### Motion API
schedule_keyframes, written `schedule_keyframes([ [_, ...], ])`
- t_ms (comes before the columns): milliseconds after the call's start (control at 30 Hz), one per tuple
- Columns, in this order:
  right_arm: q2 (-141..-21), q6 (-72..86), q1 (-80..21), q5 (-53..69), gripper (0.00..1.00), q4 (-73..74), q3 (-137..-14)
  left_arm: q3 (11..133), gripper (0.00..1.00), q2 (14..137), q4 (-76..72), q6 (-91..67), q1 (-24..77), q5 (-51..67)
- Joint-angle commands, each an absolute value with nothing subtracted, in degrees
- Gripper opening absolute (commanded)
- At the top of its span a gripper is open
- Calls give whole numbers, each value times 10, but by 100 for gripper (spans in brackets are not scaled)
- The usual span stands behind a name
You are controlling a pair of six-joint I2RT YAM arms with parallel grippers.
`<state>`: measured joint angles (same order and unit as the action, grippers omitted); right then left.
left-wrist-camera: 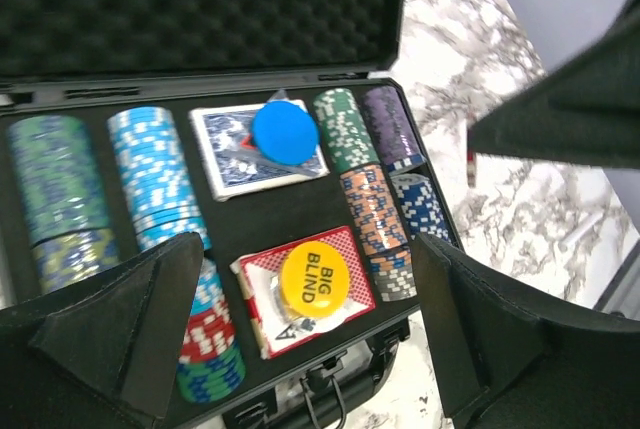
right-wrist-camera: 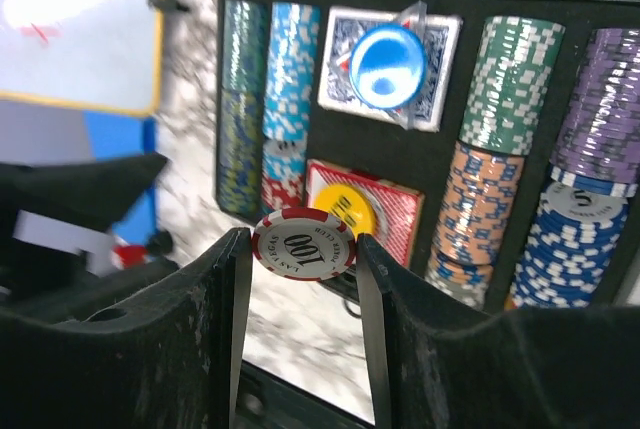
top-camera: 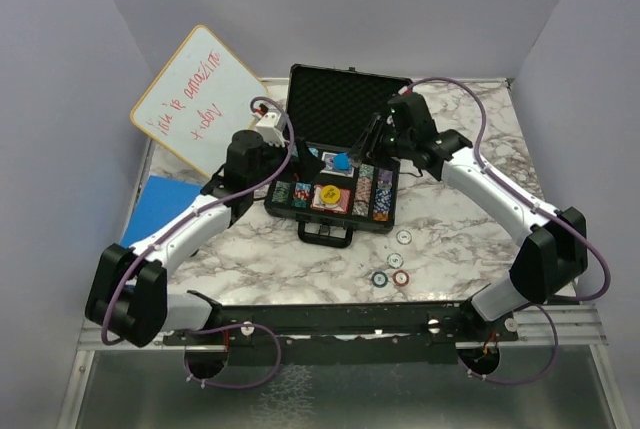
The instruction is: Pack up texas hold em set
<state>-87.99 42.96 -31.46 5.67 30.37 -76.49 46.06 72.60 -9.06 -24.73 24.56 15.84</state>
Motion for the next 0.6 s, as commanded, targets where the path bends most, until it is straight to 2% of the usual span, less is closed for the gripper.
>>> schedule_keyframes([
  [0, -876, 577, -290, 82, 47, 235, -743, 494, 91, 776, -160, -207, 276, 213],
  [167, -879, 628, -275, 136, 47, 206, -718, 512, 85, 817, -213, -227, 295, 217],
  [400, -888, 643, -272, 177, 47, 184, -708, 523, 82, 856, -270, -312, 304, 223],
  [567, -899, 637, -272, 187, 47, 184, -719, 543, 63, 881, -270, -354, 306, 226],
])
